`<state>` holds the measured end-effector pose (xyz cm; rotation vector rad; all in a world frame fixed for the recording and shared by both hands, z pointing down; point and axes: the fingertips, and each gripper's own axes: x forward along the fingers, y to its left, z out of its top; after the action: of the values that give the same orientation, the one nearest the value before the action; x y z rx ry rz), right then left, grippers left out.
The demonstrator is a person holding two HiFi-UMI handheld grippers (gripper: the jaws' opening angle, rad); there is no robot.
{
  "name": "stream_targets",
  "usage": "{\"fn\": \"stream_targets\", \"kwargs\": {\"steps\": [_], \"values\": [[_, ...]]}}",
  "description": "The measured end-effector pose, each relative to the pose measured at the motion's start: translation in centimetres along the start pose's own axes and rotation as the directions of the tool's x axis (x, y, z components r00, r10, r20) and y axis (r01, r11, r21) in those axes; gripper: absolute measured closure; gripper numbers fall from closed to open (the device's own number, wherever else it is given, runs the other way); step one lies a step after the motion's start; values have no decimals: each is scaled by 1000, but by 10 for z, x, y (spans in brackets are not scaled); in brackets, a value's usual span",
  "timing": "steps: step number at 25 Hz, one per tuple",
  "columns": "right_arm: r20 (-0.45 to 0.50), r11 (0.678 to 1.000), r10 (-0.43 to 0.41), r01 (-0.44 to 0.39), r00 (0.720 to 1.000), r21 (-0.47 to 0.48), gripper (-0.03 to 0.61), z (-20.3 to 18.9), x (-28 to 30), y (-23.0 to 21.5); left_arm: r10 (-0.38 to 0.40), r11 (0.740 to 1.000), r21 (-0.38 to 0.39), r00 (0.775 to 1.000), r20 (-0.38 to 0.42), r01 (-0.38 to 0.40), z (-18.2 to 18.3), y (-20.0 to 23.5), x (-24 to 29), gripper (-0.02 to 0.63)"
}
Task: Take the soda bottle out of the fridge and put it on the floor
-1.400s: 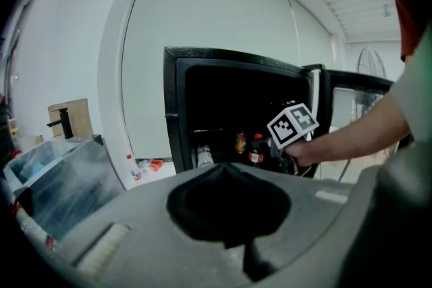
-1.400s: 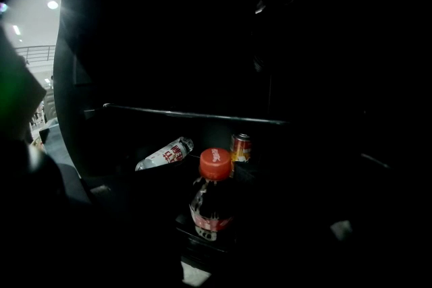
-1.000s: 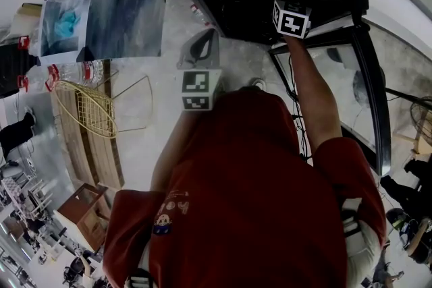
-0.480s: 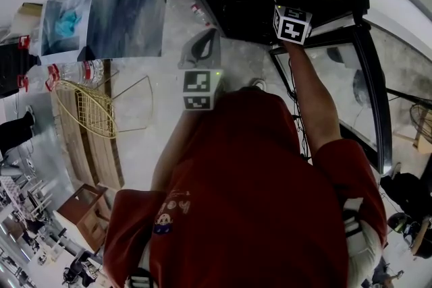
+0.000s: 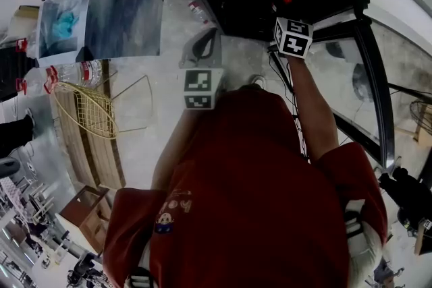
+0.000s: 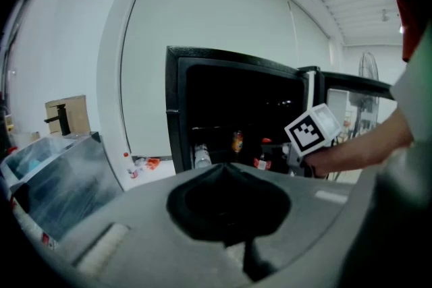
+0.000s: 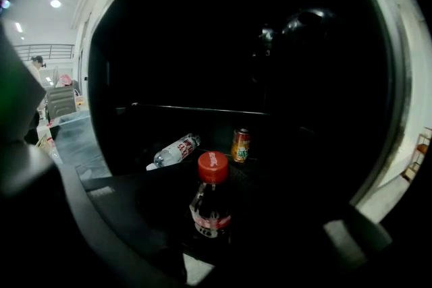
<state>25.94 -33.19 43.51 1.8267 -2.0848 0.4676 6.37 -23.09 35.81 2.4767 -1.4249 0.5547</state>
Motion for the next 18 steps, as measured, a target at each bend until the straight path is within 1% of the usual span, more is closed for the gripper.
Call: {"fn": "stream_targets", "kwargs": {"steps": [8,18], "values": [[6,1000,23,-23,1000,1,445,-9,-41,16,-2,1000,-23,1000,-4,2,-9,4,-6,614],[-16,996,92,-92,996,-8,445,-19,-97,47,28,999,-42,1000,3,-28,-14,19,-18,614]]}}
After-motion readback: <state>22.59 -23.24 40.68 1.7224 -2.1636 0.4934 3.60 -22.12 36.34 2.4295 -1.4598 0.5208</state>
